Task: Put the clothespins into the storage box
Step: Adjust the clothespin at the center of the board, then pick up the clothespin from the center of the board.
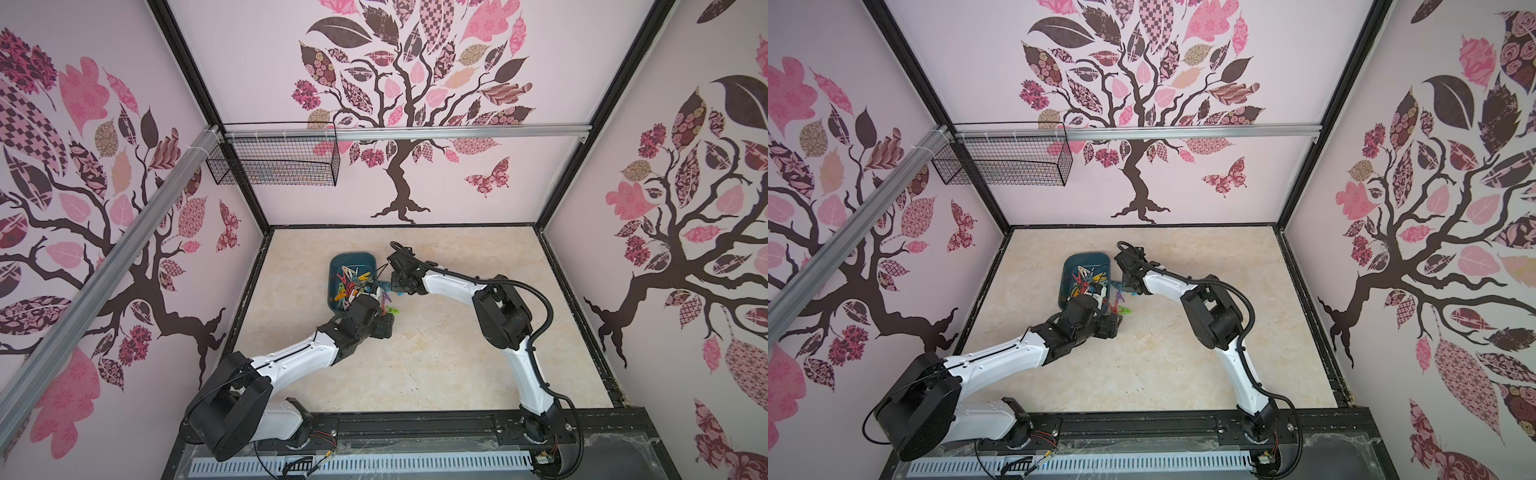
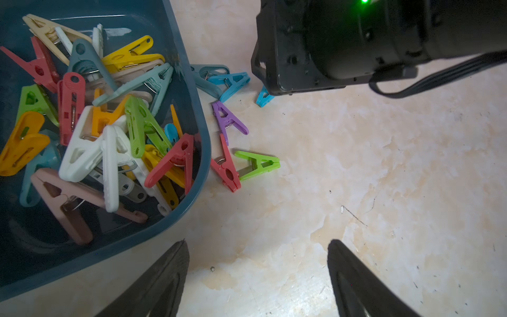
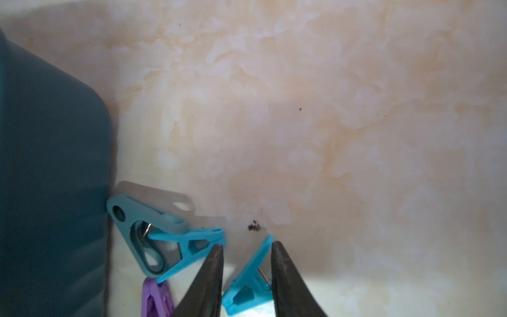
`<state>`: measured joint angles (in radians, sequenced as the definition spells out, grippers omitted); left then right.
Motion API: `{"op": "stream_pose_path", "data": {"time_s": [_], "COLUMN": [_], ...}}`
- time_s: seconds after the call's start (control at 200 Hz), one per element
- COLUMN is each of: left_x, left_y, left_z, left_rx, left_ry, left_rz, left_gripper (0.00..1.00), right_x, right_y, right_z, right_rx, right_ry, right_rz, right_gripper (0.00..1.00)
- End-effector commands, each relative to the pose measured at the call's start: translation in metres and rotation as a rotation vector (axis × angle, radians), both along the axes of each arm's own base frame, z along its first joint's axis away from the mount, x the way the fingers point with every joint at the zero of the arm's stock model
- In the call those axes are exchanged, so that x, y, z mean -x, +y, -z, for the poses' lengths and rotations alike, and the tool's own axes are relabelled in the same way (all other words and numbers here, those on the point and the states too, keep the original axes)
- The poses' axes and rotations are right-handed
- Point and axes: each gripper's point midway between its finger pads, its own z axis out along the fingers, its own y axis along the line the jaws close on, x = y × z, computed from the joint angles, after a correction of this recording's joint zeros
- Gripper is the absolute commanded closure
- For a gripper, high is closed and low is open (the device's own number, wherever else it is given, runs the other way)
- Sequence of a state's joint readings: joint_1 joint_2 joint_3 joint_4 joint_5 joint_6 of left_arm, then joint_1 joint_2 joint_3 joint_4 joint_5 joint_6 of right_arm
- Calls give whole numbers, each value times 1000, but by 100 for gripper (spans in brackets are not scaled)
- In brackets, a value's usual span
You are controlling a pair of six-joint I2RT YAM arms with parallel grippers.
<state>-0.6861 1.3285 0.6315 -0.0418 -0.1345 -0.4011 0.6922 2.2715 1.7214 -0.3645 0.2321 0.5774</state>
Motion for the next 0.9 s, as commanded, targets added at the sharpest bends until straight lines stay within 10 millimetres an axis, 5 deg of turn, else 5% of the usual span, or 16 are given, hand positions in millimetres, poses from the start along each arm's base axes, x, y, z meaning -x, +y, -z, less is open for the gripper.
{"op": "stream_pose_path", "data": {"time_s": [0.0,0.22,0.41,0.49,0.61,0.895], "left_x": [3,1,-4,-3,0,2], "left_y": [8,16,36,45,50,44], "left_z": [-1,-12,-37,-41,-40,-34], "left_rx": [-6,-16,3,31,33,47], "left_ry": [-16,-49,-82,-78,-72,-41], "left_rz": [-24,-54,-113,-137,-145,-122], "left_gripper": [17,17,16,17,17,17], "right_x": [3,3,1,8,24,42], "right_y": [-7,-9,-12,-14,-18,-19], "right_z": [28,30,-11,-20,-14,17], "right_rx": [51,61,72,66,55,71], "right_ry": [45,48,-24,-22,16,118], "right_rz": [25,23,-14,-40,-68,-93], "right_gripper": [69,81,87,80,70,68]}}
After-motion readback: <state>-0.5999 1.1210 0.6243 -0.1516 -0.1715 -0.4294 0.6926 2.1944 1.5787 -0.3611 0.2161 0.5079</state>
